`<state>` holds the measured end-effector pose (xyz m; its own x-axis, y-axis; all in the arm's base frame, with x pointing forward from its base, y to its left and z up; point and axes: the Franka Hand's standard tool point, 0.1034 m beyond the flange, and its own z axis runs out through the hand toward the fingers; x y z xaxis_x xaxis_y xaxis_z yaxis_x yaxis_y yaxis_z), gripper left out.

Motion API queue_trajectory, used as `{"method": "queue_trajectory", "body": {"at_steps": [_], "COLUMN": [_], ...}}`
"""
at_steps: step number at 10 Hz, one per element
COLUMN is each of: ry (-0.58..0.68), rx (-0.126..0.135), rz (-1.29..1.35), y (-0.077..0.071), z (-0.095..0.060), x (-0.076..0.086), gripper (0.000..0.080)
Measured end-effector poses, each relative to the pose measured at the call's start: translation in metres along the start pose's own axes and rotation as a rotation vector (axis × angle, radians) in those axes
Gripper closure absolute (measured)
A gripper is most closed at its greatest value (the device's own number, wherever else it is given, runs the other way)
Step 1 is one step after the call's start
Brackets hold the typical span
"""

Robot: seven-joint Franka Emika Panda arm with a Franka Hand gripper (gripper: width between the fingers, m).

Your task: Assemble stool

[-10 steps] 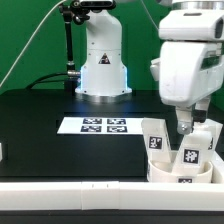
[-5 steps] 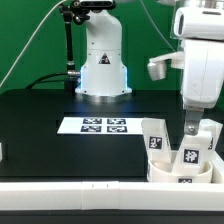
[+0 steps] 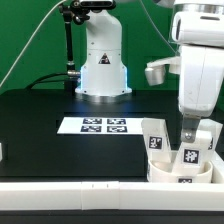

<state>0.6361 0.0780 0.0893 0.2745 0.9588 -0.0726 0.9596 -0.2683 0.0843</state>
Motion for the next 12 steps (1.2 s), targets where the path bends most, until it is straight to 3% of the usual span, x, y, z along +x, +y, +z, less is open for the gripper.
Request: {"method": "queue_trajectory", "body": {"at_steps": [3,4,5,6,8,12], "ry": [-0.002,-0.002,-0.002,-0.002,-0.001,0.045], "rx": [0.003,0.003,0.003,0.003,0.004,-0.008], "rz": [0.009,0.009,0.010,0.010,0.046,0.475], "y": [-0.0004,-0.0004,-0.0004,-0.0003,-0.0002,0.0007], "z": [0.0021,0.0023,0.0023,0.0024,0.0025,0.0044], "x": [-0.0014,-0.0019,-0.0021,-0.0023,-0.0029,-0.0046], "gripper": [0.0180,0.0358,0.0358,0.0471,0.0471,0.0471]}}
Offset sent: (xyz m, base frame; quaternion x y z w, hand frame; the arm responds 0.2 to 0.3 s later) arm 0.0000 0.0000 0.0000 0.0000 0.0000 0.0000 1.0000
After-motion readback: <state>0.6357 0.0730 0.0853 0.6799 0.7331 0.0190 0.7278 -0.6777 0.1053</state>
